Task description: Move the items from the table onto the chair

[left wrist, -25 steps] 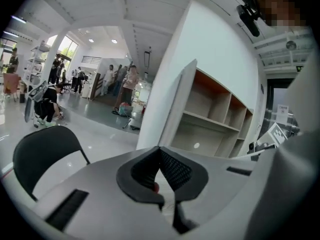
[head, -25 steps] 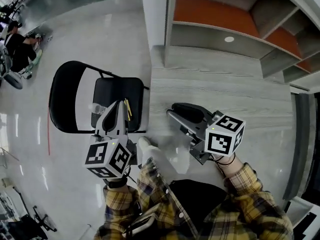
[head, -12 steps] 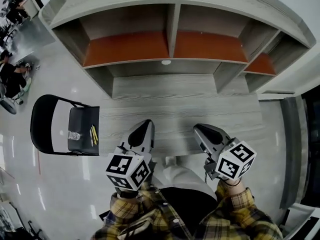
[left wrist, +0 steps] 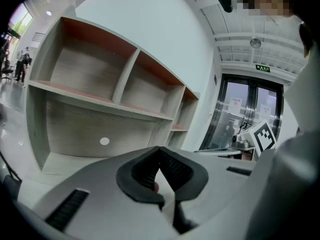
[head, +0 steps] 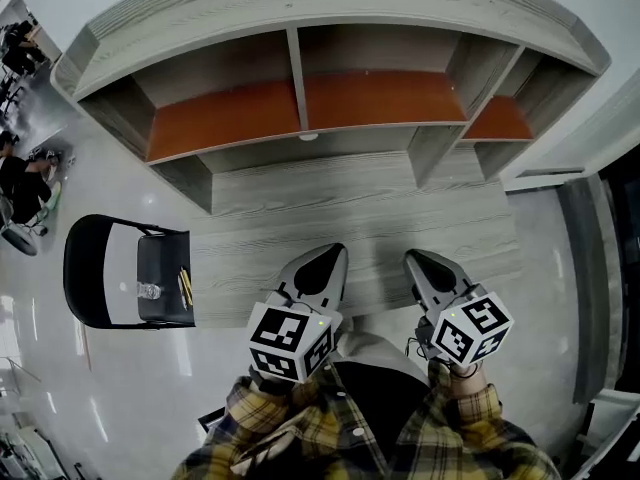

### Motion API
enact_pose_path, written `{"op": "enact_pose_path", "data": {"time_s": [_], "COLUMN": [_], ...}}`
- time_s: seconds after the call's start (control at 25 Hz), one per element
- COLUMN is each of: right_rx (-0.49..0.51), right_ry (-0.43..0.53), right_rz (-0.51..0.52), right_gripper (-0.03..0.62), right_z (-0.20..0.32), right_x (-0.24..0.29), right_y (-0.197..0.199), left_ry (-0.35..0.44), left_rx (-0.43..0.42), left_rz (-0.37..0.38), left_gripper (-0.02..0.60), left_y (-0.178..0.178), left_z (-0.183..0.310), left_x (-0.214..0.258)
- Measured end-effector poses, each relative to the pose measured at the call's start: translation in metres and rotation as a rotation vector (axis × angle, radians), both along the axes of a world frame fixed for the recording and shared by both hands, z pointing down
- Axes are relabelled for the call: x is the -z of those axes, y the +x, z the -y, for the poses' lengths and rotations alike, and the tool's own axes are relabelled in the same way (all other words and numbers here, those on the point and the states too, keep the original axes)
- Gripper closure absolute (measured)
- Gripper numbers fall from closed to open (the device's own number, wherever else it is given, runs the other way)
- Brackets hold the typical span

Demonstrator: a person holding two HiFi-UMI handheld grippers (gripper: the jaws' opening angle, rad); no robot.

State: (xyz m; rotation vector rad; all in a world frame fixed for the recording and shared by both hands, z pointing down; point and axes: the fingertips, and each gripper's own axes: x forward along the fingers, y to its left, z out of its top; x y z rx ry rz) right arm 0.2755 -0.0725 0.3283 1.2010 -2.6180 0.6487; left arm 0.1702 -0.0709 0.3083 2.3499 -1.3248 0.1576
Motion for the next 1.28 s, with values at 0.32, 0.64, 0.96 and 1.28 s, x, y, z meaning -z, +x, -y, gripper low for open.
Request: {"op": "enact_pose_path", "data": {"time_s": [0.32,0.64,0.96,1.28], "right_rx": [-0.073,-0.105,-0.105,-0.081], "right_ry": [0.015,0.014,0.001,0.005], "right_rz": [0.007,0.003,-0.003,0.008], "right_gripper": [0.577,0.577,0.577,0.577], "right_z": [0.008,0.009,0.006,0.005], "right_x": [0.007,0.007,0.005,0.007], "right_y": [0.007,0.004,0.001,-0.001], "left_ry": [0.003,-0.007,-0.013,0.006], "left_rx": [-0.082,-0.113,-0.110,-0.112], "left_rz": [0.020,0.016,0.014,0.033], "left_gripper": [0.578,0.578,0.578,0.578], "left_y": [0.009,0.004,-0.001,0.002], "left_z": [0.012,0.017,0.014,0.014], "left_x": [0.006,0.004,0.004,0.010]}}
